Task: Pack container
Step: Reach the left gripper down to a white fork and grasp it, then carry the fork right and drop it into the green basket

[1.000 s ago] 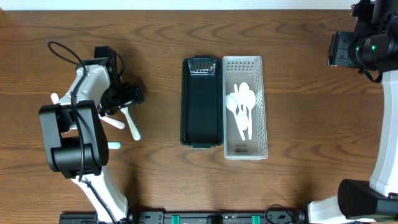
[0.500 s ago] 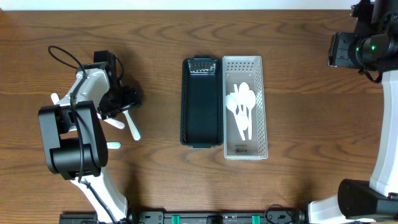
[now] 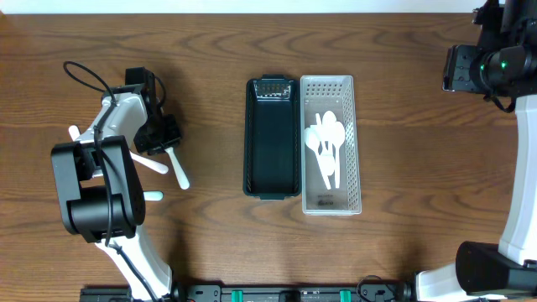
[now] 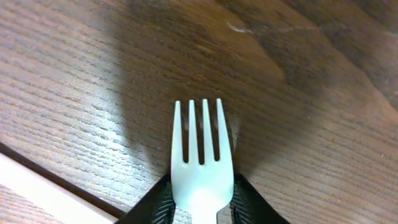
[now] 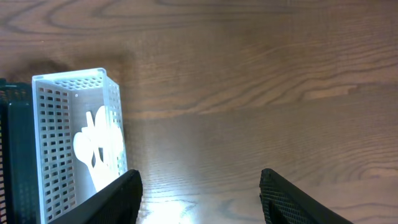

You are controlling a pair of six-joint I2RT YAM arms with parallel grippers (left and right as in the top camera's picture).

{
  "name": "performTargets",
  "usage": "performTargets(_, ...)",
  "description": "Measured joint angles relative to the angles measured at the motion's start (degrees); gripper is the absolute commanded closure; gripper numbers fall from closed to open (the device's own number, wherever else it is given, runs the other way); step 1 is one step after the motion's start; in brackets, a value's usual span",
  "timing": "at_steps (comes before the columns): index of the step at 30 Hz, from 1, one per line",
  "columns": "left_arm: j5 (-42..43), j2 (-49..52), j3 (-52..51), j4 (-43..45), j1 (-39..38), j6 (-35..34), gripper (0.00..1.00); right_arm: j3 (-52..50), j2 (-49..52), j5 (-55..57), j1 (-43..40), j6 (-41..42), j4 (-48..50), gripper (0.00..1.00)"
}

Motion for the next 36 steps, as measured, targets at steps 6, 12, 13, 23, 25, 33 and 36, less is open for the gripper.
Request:
performTargets(6,0.3,0.0,0.2,-1.2,0.0,0.0,0.88,0.0,0.0,0.0,0.0,0.0,0.0,0.37)
performTargets(12,0.4,-2.0,2.3,-8.1,-0.7,0.0,0.9,0.0,0.0,0.0,0.0,0.0,0.2,0.37)
performTargets(13,0.4,-3.5,3.3,-9.5,-1.3,0.0,0.9,0.0,0.0,0.0,0.0,0.0,0.5,0.37)
performTargets(23,0.5,-27.2,14.1,-13.2,-18.7,-1.8,0.9,0.0,0.0,0.0,-3.0,0.0,2.2,0.36)
performTargets(25,0.7,-29.6,14.3,-12.5,-23.3,-3.4,0.91,0.0,0.0,-0.2,-3.6,0.0,2.1,0.36)
performTargets(33,1.0,-22.5,14.2,-6.3,-34.6,-7.9,0.9,0.0,0.0,-1.4,-4.5,0.0,1.9,0.36)
performTargets(36,1.1,-16.9,14.2,-4.9,-35.9,-8.7,0.9,0.0,0.0,-1.9,-4.5,0.0,1.6,0.36)
